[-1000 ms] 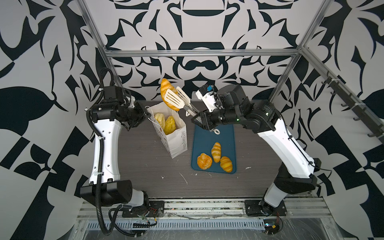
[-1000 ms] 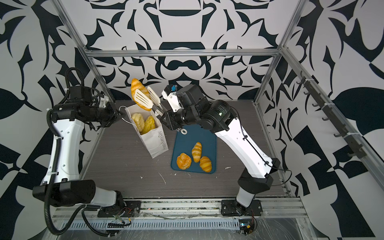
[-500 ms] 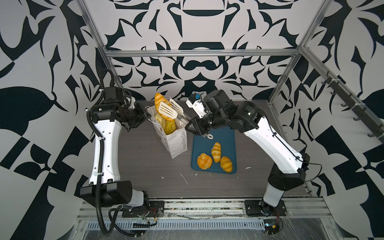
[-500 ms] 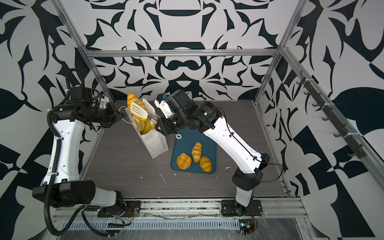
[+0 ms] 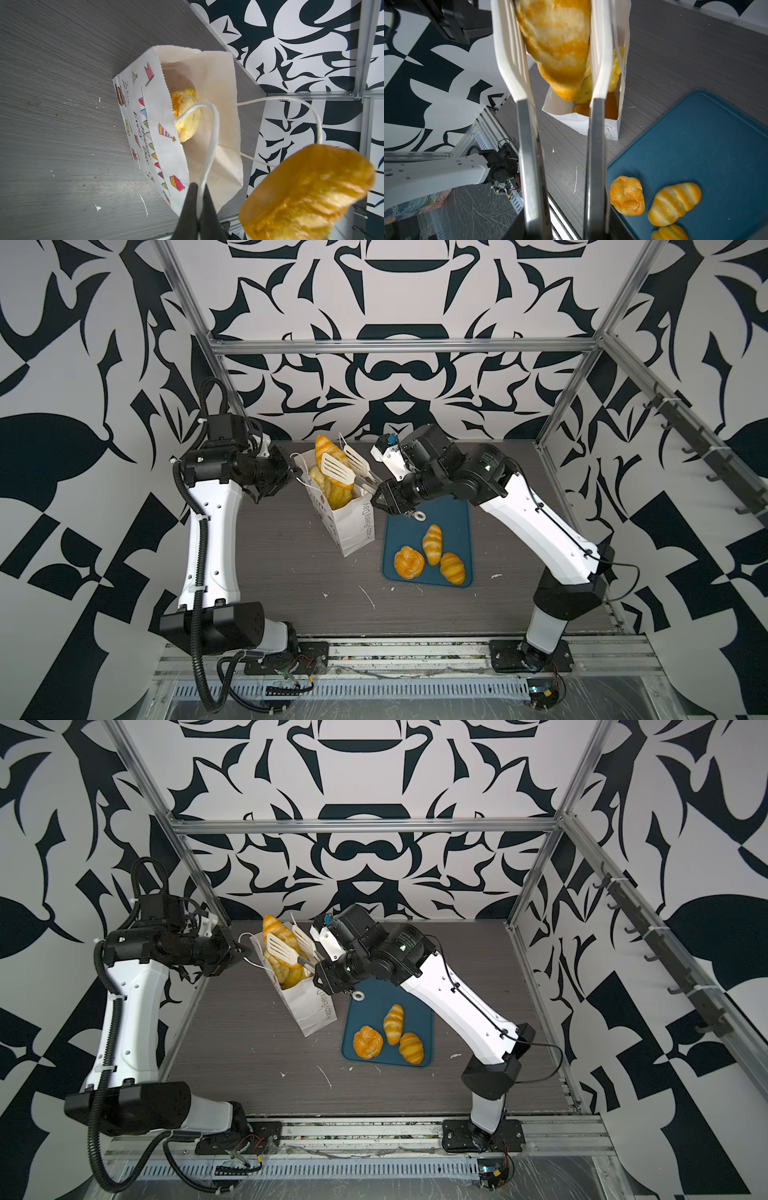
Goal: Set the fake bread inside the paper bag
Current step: 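Lower the croissant into the bag held by the left gripper and open tongs, then raise the tongs out of the bag and move them back over the tray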
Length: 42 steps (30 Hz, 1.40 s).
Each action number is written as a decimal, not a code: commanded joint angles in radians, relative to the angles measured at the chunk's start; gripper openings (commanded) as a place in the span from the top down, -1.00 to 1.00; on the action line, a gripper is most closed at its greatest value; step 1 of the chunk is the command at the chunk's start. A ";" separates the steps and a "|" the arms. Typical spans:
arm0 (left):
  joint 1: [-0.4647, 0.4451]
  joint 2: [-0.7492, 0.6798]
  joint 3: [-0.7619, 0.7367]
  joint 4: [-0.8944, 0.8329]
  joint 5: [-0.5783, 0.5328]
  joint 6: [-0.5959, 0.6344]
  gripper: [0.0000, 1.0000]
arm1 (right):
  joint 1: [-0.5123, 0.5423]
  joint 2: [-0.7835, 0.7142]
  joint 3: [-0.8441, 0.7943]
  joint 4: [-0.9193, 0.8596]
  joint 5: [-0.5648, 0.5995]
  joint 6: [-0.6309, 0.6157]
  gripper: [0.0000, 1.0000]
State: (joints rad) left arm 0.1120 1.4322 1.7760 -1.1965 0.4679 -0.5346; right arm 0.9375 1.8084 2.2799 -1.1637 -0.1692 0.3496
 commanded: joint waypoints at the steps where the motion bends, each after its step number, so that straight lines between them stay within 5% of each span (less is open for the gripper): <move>1: 0.005 -0.021 -0.010 -0.031 0.006 -0.001 1.00 | -0.004 -0.008 0.021 0.043 0.017 -0.014 0.09; 15: 0.005 -0.013 -0.001 -0.031 0.006 0.001 1.00 | -0.007 -0.026 0.007 0.039 0.026 -0.019 0.07; 29: 0.005 -0.009 0.002 -0.029 0.006 -0.001 1.00 | -0.035 -0.205 -0.103 0.014 0.103 -0.020 0.09; 42: 0.005 -0.010 -0.003 -0.025 0.010 -0.005 1.00 | -0.194 -0.351 -0.377 0.014 0.051 0.036 0.11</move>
State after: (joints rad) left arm 0.1120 1.4300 1.7760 -1.1965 0.4683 -0.5346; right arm 0.7753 1.5082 1.9385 -1.1778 -0.0986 0.3645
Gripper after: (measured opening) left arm 0.052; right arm 0.448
